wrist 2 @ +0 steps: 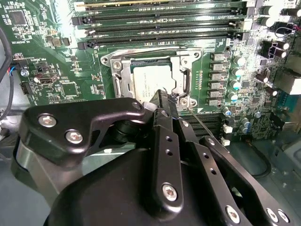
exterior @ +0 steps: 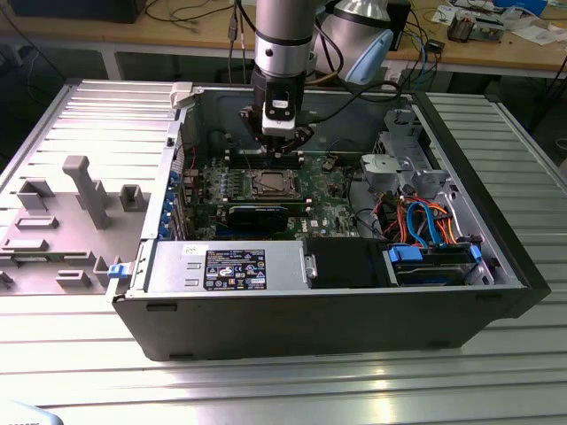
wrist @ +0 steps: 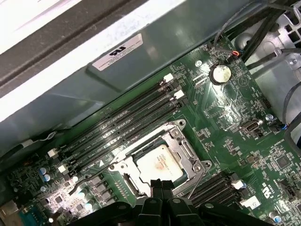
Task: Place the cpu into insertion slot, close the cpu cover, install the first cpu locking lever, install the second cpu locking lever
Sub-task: 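Install the first cpu locking lever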
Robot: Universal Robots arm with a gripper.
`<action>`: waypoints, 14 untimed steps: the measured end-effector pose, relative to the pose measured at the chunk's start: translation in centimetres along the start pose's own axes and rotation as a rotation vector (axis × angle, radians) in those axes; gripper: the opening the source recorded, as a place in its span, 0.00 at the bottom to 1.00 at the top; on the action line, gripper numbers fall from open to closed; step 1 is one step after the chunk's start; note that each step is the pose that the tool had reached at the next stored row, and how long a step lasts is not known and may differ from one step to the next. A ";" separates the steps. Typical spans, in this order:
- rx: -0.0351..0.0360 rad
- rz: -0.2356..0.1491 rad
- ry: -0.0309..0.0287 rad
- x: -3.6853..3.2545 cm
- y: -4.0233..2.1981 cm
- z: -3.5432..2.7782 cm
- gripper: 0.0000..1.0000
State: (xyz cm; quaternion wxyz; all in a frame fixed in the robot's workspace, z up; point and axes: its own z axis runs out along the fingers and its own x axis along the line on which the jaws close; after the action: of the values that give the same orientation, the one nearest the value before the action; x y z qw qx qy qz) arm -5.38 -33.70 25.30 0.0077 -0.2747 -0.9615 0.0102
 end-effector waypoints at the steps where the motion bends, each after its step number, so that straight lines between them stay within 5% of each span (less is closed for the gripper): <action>1: 0.0001 -0.005 -0.0001 0.00 0.00 0.00 0.11; 14: 0.0006 -0.066 -0.0016 0.00 0.00 0.00 0.11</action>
State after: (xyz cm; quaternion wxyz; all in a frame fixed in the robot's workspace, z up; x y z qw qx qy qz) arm -5.38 -33.70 25.30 0.0074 -0.2426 -0.9700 0.0105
